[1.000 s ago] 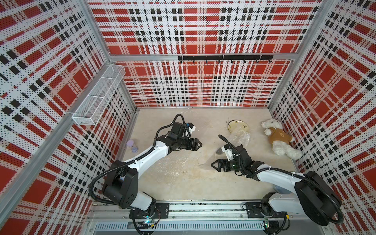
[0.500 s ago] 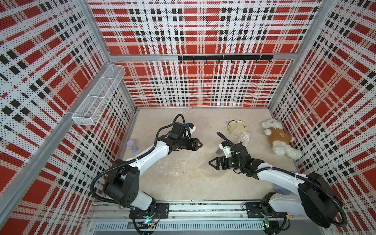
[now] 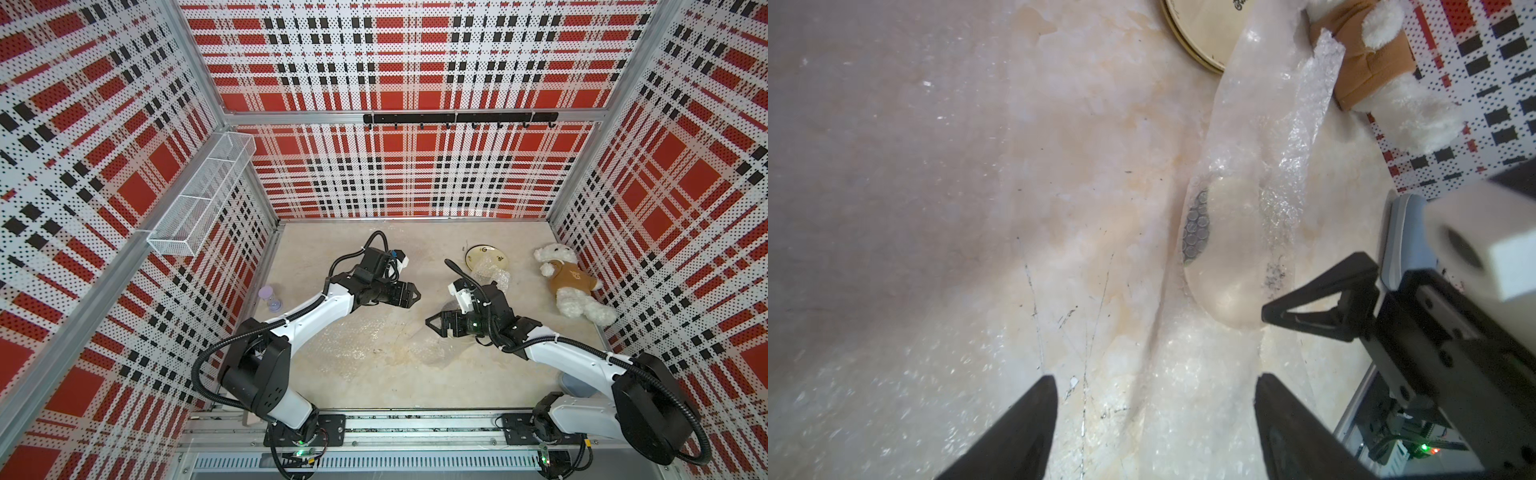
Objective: Unpack dinner plates from bubble wrap
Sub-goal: Unwrap the bubble wrap at the center of the board.
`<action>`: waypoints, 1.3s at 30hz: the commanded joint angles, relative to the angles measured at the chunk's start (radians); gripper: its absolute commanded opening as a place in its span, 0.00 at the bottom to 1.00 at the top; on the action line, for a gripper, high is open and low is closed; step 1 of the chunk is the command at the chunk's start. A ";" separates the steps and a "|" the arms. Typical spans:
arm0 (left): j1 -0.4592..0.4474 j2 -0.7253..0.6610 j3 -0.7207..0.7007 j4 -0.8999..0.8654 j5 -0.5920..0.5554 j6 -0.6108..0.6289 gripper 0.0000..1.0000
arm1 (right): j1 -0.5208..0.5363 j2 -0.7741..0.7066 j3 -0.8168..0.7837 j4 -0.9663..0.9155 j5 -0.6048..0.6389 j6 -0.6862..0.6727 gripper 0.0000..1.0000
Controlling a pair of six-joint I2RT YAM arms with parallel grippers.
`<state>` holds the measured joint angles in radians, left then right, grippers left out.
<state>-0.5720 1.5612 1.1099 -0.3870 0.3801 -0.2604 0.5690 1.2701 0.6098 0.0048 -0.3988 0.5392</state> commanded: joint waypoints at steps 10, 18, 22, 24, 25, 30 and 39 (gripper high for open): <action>-0.118 0.179 0.190 -0.040 -0.061 0.046 0.85 | -0.235 -0.169 -0.021 -0.179 0.097 0.032 1.00; -0.221 0.300 0.331 -0.135 -0.150 0.105 0.95 | -0.360 -0.232 -0.084 -0.191 0.047 0.063 1.00; -0.273 0.356 0.403 -0.198 -0.222 0.143 0.99 | -0.395 -0.230 -0.090 -0.192 0.019 0.059 1.00; -0.295 0.389 0.440 -0.227 -0.249 0.159 1.00 | -0.422 -0.230 -0.091 -0.187 -0.002 0.059 1.00; -0.303 0.405 0.454 -0.236 -0.263 0.163 1.00 | -0.434 -0.230 -0.092 -0.185 -0.013 0.059 1.00; -0.328 0.480 0.525 -0.290 -0.323 0.192 1.00 | -0.486 -0.244 -0.098 -0.190 -0.038 0.064 1.00; -0.332 0.567 0.612 -0.334 -0.368 0.211 0.80 | -0.512 -0.262 -0.114 -0.181 -0.038 0.073 1.00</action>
<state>-0.9031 2.1040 1.6833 -0.6868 0.0425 -0.0658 0.0608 1.0325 0.5056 -0.1997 -0.4267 0.6106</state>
